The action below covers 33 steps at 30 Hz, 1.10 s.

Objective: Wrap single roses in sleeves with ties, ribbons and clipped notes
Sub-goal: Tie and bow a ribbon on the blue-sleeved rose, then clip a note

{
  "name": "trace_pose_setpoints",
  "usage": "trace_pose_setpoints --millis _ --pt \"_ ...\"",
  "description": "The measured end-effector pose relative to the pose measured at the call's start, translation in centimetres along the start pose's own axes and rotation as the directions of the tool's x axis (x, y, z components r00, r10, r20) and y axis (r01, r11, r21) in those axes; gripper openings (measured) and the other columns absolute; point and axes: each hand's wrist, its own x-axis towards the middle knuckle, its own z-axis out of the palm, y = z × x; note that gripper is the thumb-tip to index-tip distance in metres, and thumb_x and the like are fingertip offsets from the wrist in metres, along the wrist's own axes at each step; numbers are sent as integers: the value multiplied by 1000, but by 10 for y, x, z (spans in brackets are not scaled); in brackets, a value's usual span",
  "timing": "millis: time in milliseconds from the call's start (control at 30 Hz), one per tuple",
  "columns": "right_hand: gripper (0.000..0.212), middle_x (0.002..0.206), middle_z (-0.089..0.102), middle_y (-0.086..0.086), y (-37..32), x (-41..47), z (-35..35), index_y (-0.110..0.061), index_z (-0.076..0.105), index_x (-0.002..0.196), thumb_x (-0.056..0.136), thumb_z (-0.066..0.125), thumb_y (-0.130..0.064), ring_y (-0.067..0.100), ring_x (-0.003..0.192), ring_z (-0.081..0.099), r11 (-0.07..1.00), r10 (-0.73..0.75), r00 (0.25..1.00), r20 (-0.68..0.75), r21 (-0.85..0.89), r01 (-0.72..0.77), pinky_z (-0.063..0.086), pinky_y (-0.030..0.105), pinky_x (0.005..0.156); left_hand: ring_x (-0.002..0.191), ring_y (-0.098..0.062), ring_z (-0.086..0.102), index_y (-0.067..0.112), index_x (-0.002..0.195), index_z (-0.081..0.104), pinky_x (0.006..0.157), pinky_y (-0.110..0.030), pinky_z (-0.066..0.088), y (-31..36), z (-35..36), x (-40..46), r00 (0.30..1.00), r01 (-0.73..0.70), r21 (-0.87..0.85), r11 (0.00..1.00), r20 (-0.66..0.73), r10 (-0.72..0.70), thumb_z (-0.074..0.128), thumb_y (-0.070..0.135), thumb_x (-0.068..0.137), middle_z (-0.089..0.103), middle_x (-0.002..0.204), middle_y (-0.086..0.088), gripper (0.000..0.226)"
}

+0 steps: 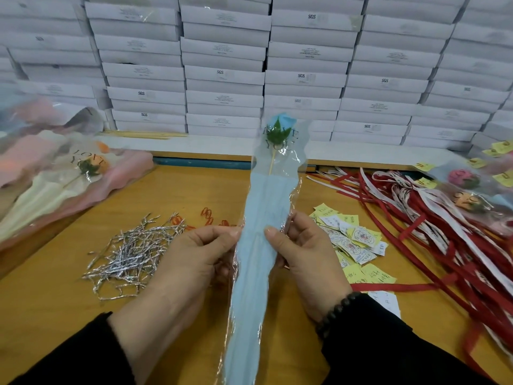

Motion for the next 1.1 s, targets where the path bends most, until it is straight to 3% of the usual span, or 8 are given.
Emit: trace_pose_setpoints --millis 100,200,433,633,867,1100 --pt "20 90 73 -6 1 -1 0 -20 63 99 87 60 -4 7 79 69 1000 0 1000 9 -22 0 49 13 57 48 -15 45 -1 87 70 39 -17 38 0 -1 0 1000 0 32 999 12 0 67 15 69 60 68 -15 24" --pt "19 87 72 -5 1 -3 0 -20 63 97 87 60 -5 4 72 67 999 -2 1000 10 -40 2 47 11 52 51 -15 46 2 81 69 40 -18 39 0 -1 0 1000 -11 56 998 22 10 67 13 71 60 68 -13 15" --pt "19 91 73 -3 1 -5 1 -20 63 98 88 59 -5 8 76 69 999 2 1000 25 -33 -1 48 12 55 44 -11 47 1 78 65 38 -16 39 2 1 -1 999 -32 17 999 35 31 63 3 77 56 66 -15 2" --pt "19 90 74 -2 2 -5 1 -17 62 99 87 58 -3 10 76 70 1000 -6 1000 28 -15 6 49 14 56 41 -11 48 0 78 63 38 -16 41 1 3 0 998 -21 -37 999 55 23 65 4 68 55 61 -15 10" --pt "18 89 73 0 2 -6 3 -14 62 99 87 58 -1 9 73 68 1000 -12 999 52 -3 12 50 16 56 46 -15 53 0 77 66 41 -18 44 2 4 -2 997 -35 32 999 73 33 68 13 60 60 67 -19 22" --pt "19 94 73 -1 3 -6 3 -15 62 99 87 59 -1 12 83 69 1000 -14 999 42 -11 15 53 19 66 73 -31 58 0 86 67 61 -30 51 0 5 -3 998 -41 11 999 55 40 68 12 60 65 85 -27 29"
